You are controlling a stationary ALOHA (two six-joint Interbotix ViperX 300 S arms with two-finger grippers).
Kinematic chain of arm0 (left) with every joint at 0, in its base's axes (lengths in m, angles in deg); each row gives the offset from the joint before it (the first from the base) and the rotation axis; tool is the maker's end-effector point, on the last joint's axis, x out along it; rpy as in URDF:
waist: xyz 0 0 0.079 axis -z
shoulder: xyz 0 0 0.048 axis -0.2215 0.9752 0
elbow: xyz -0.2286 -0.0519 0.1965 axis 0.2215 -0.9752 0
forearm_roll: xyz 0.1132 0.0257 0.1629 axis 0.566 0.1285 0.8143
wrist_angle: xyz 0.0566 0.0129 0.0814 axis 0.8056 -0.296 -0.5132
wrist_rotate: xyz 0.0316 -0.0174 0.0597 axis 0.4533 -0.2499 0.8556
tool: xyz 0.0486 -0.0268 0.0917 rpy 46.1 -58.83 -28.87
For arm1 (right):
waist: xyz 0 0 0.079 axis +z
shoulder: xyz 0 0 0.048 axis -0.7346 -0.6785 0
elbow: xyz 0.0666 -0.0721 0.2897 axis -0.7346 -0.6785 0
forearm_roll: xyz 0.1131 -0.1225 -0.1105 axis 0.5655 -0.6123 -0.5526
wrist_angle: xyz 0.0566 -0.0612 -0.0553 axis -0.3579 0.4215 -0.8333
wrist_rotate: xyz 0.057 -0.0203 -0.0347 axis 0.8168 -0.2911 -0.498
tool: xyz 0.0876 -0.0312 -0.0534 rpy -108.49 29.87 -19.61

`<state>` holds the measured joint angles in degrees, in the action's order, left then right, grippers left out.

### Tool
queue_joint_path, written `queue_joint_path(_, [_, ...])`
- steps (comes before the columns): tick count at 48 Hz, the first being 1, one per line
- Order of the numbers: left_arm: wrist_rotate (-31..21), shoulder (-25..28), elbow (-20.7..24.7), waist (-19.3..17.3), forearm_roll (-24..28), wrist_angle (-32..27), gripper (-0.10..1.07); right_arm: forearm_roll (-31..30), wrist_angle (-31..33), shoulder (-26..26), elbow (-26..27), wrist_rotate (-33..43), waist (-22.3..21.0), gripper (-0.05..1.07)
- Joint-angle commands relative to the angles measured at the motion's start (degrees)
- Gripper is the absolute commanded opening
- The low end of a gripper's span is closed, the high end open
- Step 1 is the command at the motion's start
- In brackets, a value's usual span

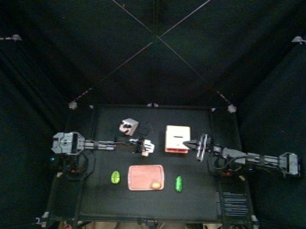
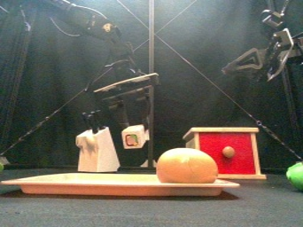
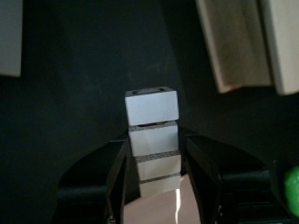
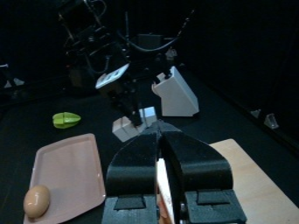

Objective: Put sushi roll left off drawer

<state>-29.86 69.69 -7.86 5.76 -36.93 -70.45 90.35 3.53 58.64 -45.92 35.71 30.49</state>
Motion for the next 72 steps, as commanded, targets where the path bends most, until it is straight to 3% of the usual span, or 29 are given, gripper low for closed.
queue_joint_path(1, [0.1,1.0,3.0,-2.4,2.0,0.6,0.55,0.1,-0.1,-0.4,0.6,-0.1,-0.3,0.01])
queue_joint_path(17, [0.0,8.3,8.3,-6.1,2.9,0.4,0.55,0.1,1.4,-0.4,0.5,-0.1,-0.9,0.01])
queue_joint_path(36, [-0.9,9.4,7.9,-6.9,2.4,0.2,0.58,0.1,1.6,-0.4,0.5,-0.1,-1.4,0.01])
queue_joint_path(57, [-0.8,9.7,7.7,-6.8,2.7,0.2,0.81,0.2,1.6,-0.4,0.5,-0.1,-1.4,0.01])
queue_joint_path(72, [-0.9,9.8,8.0,-6.8,3.9,0.0,0.83,0.2,1.6,-0.4,0.5,-0.1,-1.4,0.01])
